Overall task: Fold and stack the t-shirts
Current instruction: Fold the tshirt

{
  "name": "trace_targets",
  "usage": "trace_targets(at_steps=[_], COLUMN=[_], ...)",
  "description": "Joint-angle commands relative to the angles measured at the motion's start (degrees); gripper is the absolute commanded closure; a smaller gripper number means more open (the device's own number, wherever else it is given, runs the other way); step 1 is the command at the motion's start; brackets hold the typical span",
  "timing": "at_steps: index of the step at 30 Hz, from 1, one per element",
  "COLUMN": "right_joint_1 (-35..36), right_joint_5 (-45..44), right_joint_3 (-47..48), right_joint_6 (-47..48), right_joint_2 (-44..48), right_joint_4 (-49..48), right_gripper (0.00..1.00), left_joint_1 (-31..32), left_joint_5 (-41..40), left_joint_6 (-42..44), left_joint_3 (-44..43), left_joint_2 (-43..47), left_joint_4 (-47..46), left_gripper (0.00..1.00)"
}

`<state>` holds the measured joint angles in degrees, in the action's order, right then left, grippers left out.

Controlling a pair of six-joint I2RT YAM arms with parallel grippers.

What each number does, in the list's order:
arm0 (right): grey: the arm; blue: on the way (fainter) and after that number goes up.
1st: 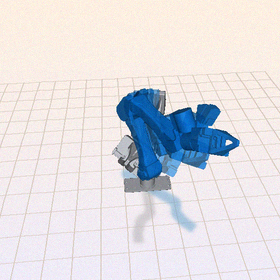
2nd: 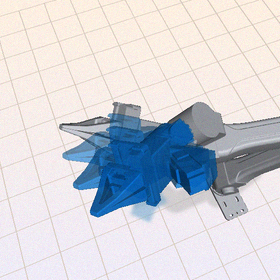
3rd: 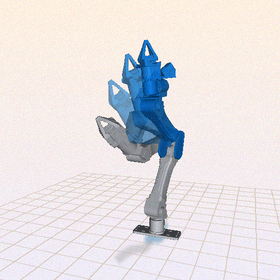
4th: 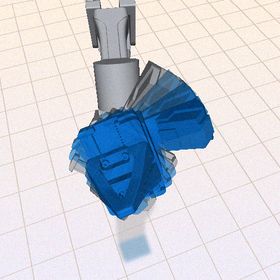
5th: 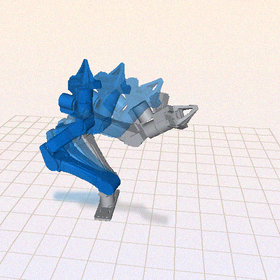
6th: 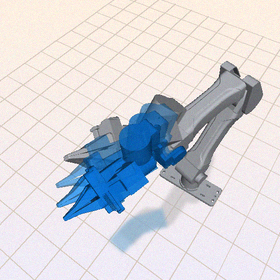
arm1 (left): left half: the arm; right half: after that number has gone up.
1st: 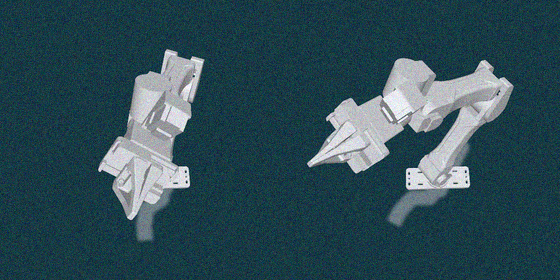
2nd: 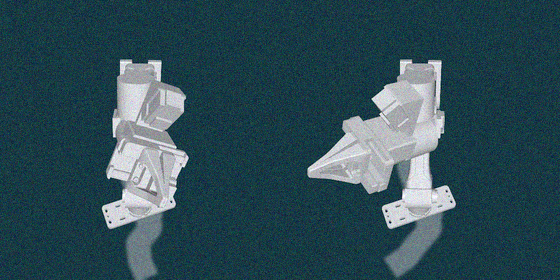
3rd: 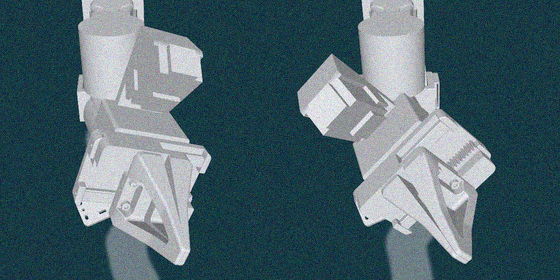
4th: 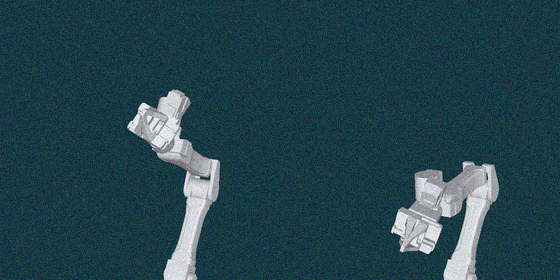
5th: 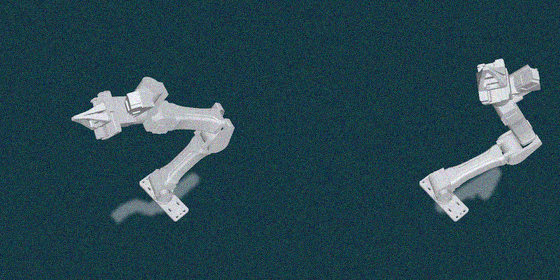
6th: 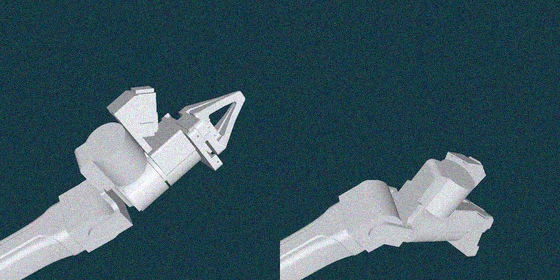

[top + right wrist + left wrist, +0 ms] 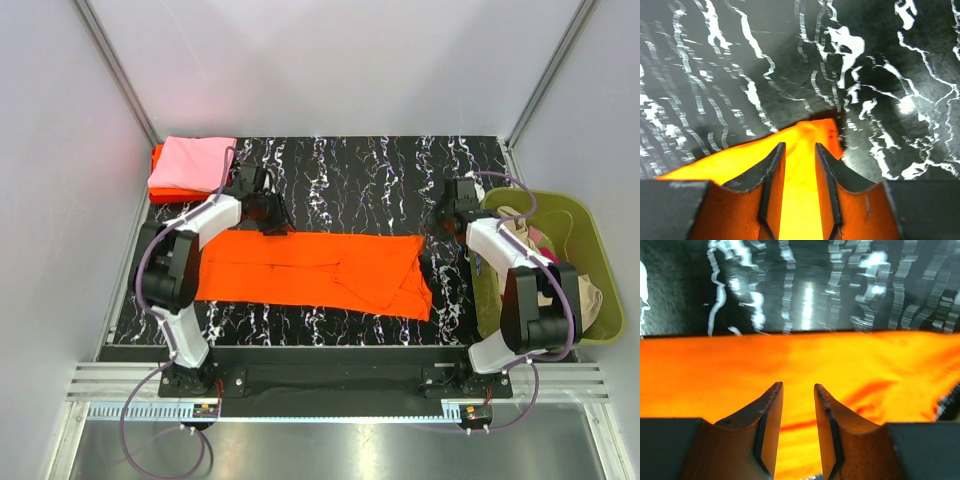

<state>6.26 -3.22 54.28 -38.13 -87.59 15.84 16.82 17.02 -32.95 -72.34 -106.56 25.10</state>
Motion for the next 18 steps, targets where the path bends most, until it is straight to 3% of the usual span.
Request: trace_targets(at_steps=[1,7,10,18], right_joint_1=[1.4,10.4,15.9,16.9], right_joint_5=[1.7,0.5,-1.6,-10.0], right_joint_3=[3.9,-0.2,-0.4,-1.2], right_joint_6=[-3.4,-14.9,-19.0,-17.9], right_joint_2=[2.6,6.4,2.7,-3.7], right_joint_4=[9.8,12.9,12.9,11.4], right_gripper=[0.62,0.68,0.68,0.72], left_joint_1=[0.2,0.6,0.6,0.2], left_joint_5=[4.9,8.3,8.6,12.5], left_joint_6=[2.2,5.4,6.0,7.2], left_joint_3=[1.0,7.5,10.7,14.2], left_joint_2=[6.7,15.8,20.7,26.3], left_joint_4=[-0.9,-1.6,-2.2,-3.1], left_gripper=[0.63,0.62,0.62,0.59])
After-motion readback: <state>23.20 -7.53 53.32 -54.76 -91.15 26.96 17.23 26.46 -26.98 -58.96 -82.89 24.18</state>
